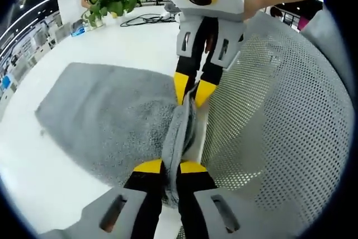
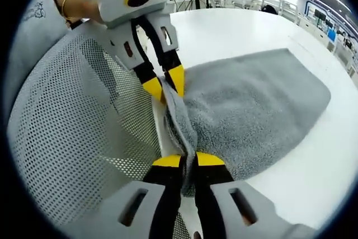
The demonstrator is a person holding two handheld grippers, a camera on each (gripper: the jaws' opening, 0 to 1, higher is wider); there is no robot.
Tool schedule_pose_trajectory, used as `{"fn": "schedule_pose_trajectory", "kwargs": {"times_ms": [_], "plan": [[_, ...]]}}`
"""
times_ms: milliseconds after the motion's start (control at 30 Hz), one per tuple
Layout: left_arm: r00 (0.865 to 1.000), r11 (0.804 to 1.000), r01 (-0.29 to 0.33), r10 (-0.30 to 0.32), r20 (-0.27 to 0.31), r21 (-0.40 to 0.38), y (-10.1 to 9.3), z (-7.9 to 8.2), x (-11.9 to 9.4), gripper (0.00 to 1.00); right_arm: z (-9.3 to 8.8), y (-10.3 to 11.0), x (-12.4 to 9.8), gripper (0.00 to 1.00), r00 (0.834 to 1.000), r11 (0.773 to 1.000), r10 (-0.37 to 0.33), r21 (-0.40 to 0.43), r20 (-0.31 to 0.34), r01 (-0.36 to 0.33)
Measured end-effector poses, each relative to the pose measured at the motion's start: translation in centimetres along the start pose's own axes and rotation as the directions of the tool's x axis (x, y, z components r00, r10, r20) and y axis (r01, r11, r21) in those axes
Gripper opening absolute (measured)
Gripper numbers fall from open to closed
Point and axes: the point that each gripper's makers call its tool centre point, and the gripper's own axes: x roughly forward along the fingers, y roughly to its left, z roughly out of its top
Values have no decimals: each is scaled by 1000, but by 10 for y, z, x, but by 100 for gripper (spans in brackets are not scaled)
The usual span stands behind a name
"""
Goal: Fold the towel on the table until its edges align and the towel forms a compact rectangular stack.
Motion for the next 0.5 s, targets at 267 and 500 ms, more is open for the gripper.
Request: {"fn": "schedule_pose_trajectory", "kwargs": {"times_ms": [267,500], "plan": [[998,998,59,-59,-9,-37,-15,-4,-3,8,-2,17,-3,5,998,997,57,51,0,-56],[990,986,138,-138,7,-98,-28,-4,-9,8,-2,30,-10,4,992,991,126,49,-22,-125]]}}
